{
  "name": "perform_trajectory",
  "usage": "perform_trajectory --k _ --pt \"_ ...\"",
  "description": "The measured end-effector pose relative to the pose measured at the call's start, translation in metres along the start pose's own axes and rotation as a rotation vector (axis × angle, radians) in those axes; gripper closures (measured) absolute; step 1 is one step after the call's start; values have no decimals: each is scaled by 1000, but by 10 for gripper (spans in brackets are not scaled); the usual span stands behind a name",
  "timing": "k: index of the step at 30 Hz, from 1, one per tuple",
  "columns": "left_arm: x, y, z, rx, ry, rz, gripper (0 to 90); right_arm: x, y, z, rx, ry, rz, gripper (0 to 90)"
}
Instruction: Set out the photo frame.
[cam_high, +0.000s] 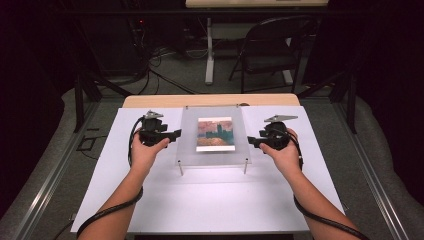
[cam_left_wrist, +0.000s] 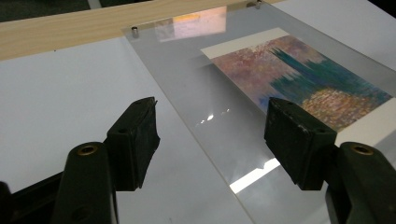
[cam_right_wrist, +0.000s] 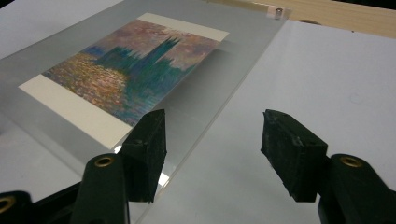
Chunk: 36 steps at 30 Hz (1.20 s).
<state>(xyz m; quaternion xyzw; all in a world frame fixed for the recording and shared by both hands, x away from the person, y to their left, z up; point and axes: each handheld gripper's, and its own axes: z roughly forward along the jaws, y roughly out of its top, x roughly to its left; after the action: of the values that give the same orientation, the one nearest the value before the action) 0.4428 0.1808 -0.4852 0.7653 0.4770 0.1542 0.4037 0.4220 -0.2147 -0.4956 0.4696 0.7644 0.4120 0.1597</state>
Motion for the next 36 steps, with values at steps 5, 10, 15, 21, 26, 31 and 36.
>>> perform_trajectory --k 5,10,15,21,26,31,36 --pt "2 7 17 24 21 -15 346 -2 9 16 13 0 7 396" --pt "3 10 34 29 21 -54 345 -5 16 30 18 1 31 391" --pt "3 9 43 42 16 -66 345 -6 18 39 14 7 46 390" --pt "5 6 53 52 -6 -99 345 -8 17 50 19 38 80 387" --pt "8 6 59 78 -12 -121 343 -9 16 59 43 57 112 381" --pt "9 5 65 87 -17 -129 341 -10 17 65 51 63 125 377" --pt "8 5 73 112 -27 -139 339 -13 18 73 72 85 160 376"
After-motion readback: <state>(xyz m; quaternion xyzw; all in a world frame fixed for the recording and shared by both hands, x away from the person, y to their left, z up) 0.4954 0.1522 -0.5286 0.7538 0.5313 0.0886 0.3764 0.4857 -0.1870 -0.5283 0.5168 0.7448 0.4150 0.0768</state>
